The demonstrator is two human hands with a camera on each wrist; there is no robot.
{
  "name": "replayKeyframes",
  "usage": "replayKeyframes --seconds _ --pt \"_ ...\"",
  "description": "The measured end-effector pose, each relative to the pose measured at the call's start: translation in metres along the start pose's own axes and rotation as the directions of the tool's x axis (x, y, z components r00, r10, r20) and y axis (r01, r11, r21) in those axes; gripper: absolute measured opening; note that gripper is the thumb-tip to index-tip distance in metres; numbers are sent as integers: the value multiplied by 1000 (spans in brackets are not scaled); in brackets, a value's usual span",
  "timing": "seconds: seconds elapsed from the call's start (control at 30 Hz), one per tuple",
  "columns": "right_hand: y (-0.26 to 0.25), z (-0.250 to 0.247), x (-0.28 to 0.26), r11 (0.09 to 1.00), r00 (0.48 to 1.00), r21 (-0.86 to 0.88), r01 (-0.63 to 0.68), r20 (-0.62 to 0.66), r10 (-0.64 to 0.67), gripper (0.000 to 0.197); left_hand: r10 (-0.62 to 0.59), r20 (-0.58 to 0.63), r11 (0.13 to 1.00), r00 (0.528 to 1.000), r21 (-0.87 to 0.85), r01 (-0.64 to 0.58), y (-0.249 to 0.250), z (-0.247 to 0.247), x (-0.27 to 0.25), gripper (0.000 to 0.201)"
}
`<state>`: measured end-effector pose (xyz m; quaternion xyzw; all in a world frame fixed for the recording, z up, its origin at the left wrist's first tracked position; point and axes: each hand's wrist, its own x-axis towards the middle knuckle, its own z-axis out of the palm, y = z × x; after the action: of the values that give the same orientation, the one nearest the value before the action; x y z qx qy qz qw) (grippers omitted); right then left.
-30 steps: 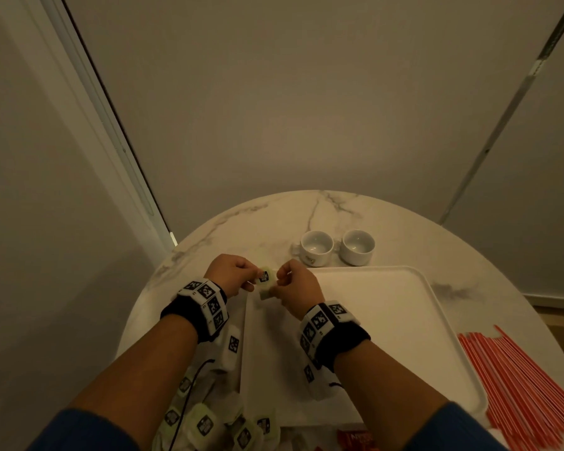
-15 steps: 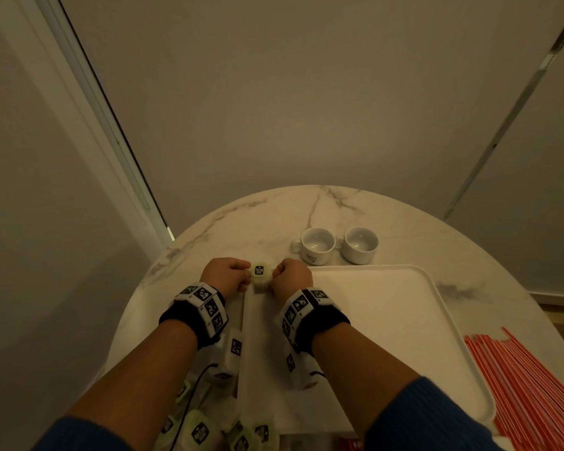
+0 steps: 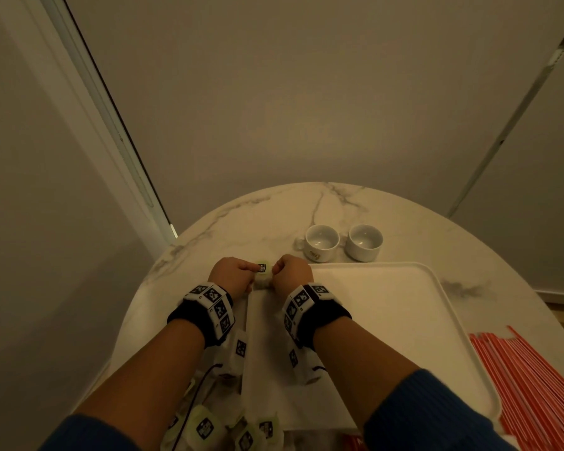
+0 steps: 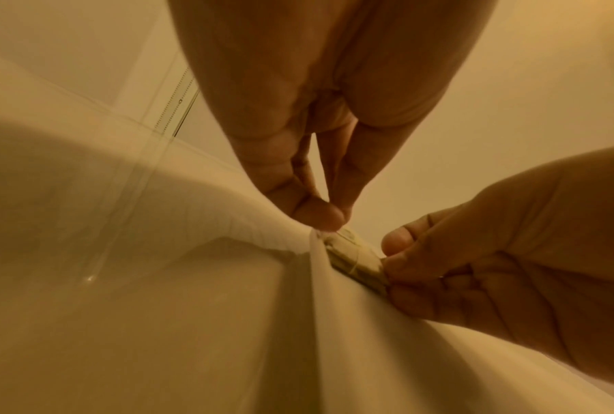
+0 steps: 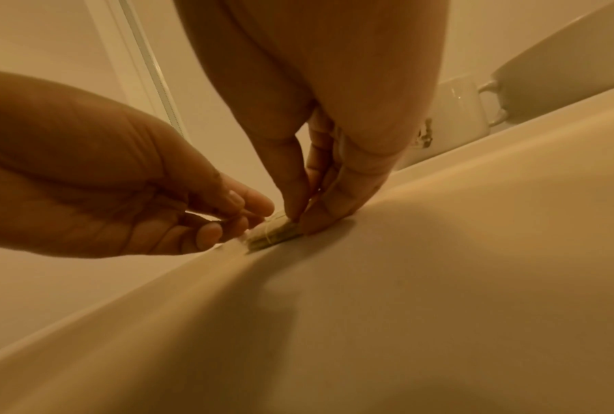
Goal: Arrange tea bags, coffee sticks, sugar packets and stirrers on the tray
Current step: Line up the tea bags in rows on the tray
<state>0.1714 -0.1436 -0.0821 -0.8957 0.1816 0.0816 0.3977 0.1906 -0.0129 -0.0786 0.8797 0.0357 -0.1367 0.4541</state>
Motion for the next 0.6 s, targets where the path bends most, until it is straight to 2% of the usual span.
replayKeyframes --seconds 0.13,0.27,0.47,0.6 --pt "1 0 1 1000 1000 -21 8 2 -8 12 44 23 992 999 119 -46 1 -1 0 31" --pt "1 -1 3 997 998 -80 19 63 -14 17 85 64 967 994 236 -98 3 -2 0 32" --pt "-1 -2 4 994 991 -107 35 131 -21 23 105 95 957 990 260 -126 1 -2 2 30" --pt "2 -3 4 995 992 -88 43 119 -33 21 75 28 985 997 154 -79 0 -2 2 29"
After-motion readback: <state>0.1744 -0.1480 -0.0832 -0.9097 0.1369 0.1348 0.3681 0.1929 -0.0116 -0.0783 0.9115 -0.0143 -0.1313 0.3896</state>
